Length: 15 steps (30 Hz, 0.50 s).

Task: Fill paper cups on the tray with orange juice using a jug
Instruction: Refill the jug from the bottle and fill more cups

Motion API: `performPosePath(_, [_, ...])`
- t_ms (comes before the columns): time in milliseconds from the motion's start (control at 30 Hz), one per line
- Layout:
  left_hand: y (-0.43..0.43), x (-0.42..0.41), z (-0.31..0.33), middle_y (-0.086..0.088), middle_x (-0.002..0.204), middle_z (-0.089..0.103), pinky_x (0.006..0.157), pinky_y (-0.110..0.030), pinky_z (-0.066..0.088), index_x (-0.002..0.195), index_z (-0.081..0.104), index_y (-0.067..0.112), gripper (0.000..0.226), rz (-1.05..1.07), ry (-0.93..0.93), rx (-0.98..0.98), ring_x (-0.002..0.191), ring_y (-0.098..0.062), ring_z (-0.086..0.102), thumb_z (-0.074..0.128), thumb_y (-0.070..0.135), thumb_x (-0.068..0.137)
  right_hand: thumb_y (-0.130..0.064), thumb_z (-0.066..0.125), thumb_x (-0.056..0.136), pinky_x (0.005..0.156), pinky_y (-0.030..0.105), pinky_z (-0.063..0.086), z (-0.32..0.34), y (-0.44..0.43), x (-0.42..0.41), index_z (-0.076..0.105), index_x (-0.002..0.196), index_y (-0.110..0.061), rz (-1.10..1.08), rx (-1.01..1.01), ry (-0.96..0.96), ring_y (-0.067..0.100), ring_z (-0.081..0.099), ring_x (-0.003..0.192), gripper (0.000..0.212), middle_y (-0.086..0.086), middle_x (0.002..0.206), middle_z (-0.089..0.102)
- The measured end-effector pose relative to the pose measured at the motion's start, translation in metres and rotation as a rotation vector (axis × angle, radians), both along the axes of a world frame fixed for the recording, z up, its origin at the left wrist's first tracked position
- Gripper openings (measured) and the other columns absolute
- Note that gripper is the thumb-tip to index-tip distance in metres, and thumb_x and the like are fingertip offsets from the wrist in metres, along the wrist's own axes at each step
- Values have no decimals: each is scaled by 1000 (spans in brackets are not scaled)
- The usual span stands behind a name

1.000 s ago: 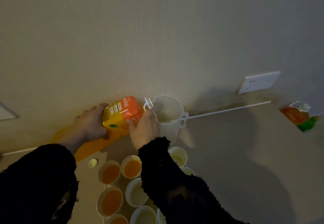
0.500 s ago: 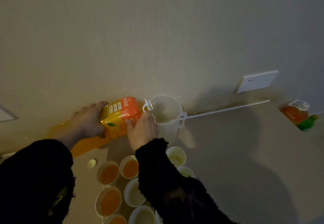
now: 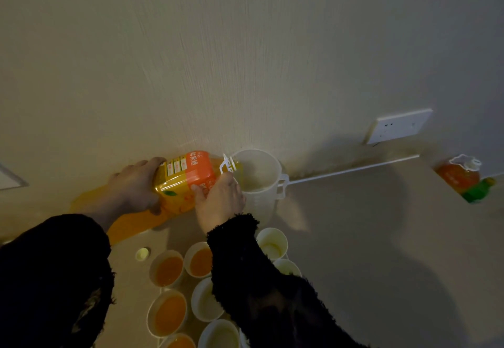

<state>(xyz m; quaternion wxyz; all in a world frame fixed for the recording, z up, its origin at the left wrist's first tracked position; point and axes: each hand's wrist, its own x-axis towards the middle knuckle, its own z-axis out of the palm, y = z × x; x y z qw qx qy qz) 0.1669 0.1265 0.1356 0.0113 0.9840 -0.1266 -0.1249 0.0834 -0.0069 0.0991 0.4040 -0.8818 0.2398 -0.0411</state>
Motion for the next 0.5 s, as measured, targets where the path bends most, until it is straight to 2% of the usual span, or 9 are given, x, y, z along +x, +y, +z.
performPosePath(500, [0, 3, 0, -8, 137, 45, 99, -48, 40, 147, 22, 24, 116, -6, 22, -10, 125, -33, 42, 88, 19, 52, -46, 55, 90, 104, 41, 33, 1, -1, 1, 36, 128, -7, 1, 10, -3, 26, 42, 127, 58, 10, 133, 50])
